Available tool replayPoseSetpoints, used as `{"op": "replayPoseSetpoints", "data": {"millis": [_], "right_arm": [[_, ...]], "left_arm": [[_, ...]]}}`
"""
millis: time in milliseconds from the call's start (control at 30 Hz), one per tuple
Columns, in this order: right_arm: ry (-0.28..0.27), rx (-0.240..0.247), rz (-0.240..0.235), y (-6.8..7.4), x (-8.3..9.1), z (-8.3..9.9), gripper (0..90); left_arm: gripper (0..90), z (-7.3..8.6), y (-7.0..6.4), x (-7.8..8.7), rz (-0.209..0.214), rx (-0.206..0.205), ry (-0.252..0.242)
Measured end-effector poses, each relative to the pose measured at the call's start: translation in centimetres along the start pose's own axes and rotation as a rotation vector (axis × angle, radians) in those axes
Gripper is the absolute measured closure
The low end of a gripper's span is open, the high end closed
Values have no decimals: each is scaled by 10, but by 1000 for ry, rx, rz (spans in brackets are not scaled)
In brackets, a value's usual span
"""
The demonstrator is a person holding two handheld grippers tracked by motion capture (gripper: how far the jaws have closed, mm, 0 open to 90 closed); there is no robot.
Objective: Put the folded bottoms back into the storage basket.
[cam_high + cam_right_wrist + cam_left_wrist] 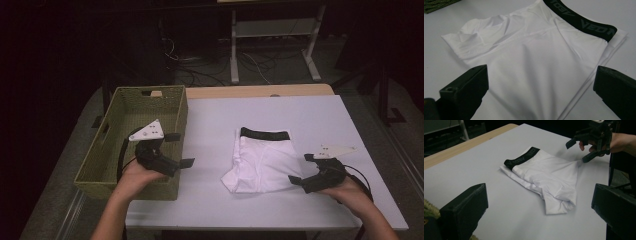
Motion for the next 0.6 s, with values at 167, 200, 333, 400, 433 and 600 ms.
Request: {"op": "replayPoseSetpoints", "data": {"millis": [167, 200, 333, 400, 433, 600], "right_arm": [[-2, 1, 5, 0, 1, -1, 1], [-3, 1, 6, 0, 1, -1, 1], [-3, 1, 6, 0, 1, 0, 1], [-2, 0, 7, 0, 1, 0, 1], [-1, 0, 8, 0, 1, 0, 1], [-4, -3, 13, -2, 3, 1, 1]], "left_arm": [[7, -4, -4, -7, 4, 8, 3], [8, -6, -6, -8, 7, 10, -1], [8, -12, -10, -13, 18, 9, -5], [7, -14, -11, -15, 18, 10, -5], [8, -15, -12, -17, 21, 8, -5], [7, -19, -17, -25, 34, 3, 5]]}}
Point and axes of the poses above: each handheld gripper's, and its own axes: x roughly backward along the jaws, z roughly out of its underside, y roughly to its left, the point moved 8 cm from there along -x, roughly forward along the jaws, and after that the axes turned 9 degrees about -z, right-handed, at the moved point
